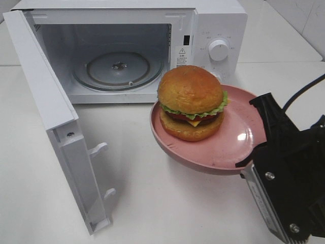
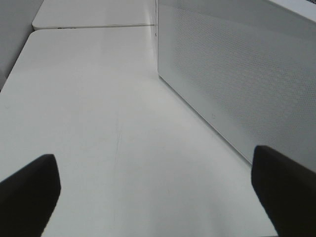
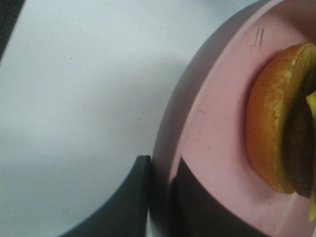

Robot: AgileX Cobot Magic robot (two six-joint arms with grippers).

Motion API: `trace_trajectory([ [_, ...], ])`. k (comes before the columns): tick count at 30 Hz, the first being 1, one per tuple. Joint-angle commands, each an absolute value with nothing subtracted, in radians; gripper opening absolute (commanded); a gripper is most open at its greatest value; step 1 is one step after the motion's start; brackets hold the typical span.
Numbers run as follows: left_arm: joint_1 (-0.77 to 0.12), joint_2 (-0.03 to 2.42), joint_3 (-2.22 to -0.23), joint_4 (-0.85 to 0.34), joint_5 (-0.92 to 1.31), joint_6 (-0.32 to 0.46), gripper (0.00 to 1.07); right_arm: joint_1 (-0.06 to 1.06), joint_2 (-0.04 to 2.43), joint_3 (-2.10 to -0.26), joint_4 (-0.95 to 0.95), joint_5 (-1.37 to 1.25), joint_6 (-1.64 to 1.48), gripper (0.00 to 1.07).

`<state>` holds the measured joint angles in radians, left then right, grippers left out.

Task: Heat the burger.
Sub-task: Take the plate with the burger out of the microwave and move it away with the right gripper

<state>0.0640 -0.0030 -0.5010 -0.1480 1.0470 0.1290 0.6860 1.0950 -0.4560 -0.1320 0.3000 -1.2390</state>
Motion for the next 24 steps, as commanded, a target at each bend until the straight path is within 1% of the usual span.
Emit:
trace_trajectory([
  [1,0.057,-0.026,-0.497,-0.152,1.039,0.122,1.03,0.686,1.029,-0.454,-0.196,0.273,-1.181,0.01],
  [8,0.057,-0.026,-0.497,-0.152,1.039,0.122,1.03,0.686,0.874,-0.442,-0.345,0.431,-0.970,0.02],
  [11,0.057,-0.026,-0.497,-0.152,1.039,0.122,1.03,0.686,0.859,-0.442,-0.358,0.444,-0.952,0.02],
  [15,0.057,-0.026,-0.497,-0.152,1.039,0.122,1.03,0.686,0.779,-0.442,-0.416,0.543,-0.861,0.02],
  [16,0.057,-0.026,-0.497,-0.152,1.039,0.122,1.03,0.686,0.779,-0.442,-0.416,0.543,-0.861,0.02],
  [18,0.057,-0.026,-0.497,-0.152,1.039,0.122,1.03,0.686,0.741,-0.442,-0.473,0.641,-0.762,0.02],
  [21,0.057,-0.026,-0.497,-0.152,1.039,0.122,1.03,0.686,0.736,-0.442,-0.488,0.667,-0.735,0.02],
  [23,0.057,-0.026,-0.497,-0.152,1.039,0.122,1.03,0.686,0.734,-0.442,-0.562,0.770,-0.570,0.02],
  [24,0.057,-0.026,-0.497,-0.152,1.039,0.122,1.03,0.686,0.734,-0.442,-0.562,0.770,-0.570,0.02],
])
